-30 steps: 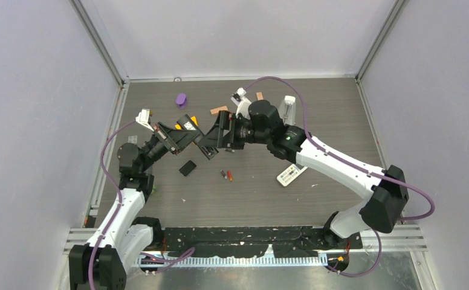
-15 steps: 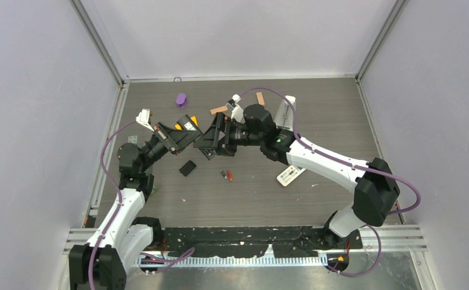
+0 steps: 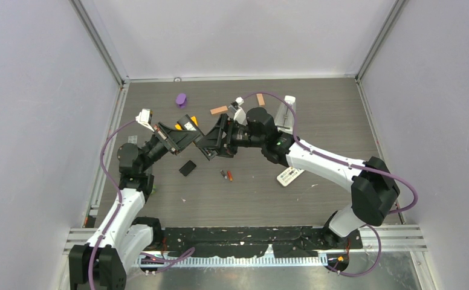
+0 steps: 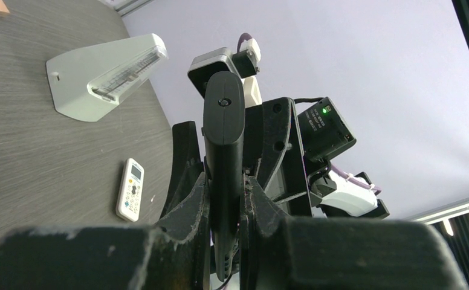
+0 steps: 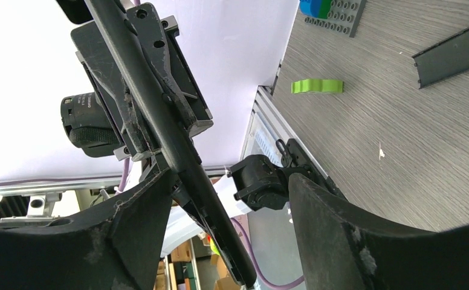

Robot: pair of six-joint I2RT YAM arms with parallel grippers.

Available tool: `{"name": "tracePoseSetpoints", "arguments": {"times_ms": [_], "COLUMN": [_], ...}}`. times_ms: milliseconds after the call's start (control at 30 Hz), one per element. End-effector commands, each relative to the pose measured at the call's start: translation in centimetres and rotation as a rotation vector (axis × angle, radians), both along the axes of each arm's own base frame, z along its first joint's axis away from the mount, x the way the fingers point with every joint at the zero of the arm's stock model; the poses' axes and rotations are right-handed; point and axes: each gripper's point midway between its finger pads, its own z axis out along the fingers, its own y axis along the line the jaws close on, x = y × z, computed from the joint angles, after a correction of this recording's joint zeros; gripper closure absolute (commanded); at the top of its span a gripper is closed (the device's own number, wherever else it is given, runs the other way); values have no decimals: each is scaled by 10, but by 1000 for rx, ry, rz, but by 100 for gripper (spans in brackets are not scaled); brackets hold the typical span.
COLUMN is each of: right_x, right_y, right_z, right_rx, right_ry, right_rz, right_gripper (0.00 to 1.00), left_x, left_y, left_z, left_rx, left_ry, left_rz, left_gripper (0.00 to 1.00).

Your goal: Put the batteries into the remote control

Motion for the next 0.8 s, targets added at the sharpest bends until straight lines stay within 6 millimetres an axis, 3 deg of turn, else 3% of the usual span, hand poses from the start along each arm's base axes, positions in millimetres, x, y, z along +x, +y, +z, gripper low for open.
{"name": "tracePoseSetpoints", "arguments": {"times_ms": [0, 767], "right_x": [0, -10], "right_y": [0, -6], "right_z": [14, -17], "right_rx": [57, 4], "right_ry": [-32, -17], "right_rz": [10, 43], "right_gripper": [29, 38], "left_x": [-9, -6], "left_y": [-1, 2], "left_z": [25, 36], "left_rx": [0, -58], "left_ry": [-121, -108], "left_rz": [-14, 3], "left_gripper": [100, 100]}}
